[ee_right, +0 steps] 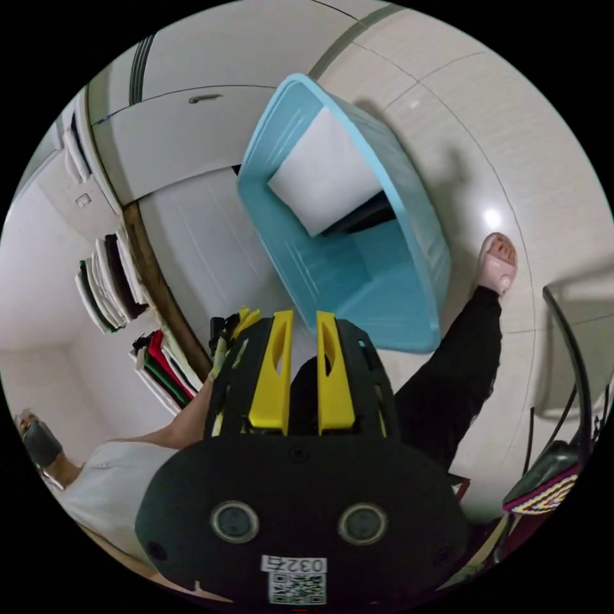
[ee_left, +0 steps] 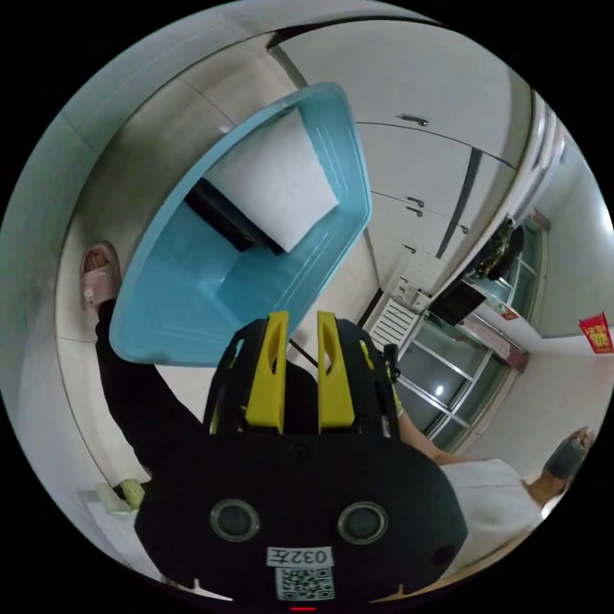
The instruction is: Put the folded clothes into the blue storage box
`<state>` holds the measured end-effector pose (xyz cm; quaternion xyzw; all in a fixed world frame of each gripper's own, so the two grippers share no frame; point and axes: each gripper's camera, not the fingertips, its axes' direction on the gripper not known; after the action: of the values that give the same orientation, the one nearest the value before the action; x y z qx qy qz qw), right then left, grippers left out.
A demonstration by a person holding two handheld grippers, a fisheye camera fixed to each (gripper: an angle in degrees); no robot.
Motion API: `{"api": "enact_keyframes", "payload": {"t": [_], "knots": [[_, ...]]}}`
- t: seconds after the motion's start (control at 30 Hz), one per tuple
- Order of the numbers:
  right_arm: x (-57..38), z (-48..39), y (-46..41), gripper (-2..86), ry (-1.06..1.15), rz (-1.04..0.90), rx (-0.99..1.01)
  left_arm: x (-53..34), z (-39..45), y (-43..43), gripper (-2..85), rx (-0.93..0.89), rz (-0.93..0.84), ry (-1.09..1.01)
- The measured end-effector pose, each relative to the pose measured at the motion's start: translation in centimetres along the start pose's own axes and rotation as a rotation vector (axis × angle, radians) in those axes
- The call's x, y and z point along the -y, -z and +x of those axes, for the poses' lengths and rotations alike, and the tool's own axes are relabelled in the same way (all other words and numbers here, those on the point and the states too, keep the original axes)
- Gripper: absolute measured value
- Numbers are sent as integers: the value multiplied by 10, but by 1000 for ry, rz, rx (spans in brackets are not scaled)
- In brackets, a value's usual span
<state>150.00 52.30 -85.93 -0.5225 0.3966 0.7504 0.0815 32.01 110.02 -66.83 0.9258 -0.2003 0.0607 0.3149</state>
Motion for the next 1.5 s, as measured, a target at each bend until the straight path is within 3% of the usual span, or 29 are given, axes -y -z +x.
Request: {"api": "enact_keyframes", "payload": {"t": [0.23,0.43,0.57,0.73,0.8,0.97,1.5], "knots": [[-26,-81,-24,51,228,-31,118,-91,61,32,-8,-27,13,-364],[-48,-213,-70,42,605,-193,163,-191,97,98,-9,-122,225,-627],[-78,-299,-124,43,805,-349,221,-276,80,155,-8,-131,517,-700],[-126,-376,-212,58,916,-589,221,-389,13,208,-2,-57,924,-580],[-149,-403,-254,68,896,-679,220,-443,-33,229,27,-132,1132,-437],[-173,-425,-316,98,758,-708,109,-511,-100,247,109,-376,1370,-280],[-229,-469,-361,89,782,-590,55,-563,-165,268,114,-505,1318,-124]]}}
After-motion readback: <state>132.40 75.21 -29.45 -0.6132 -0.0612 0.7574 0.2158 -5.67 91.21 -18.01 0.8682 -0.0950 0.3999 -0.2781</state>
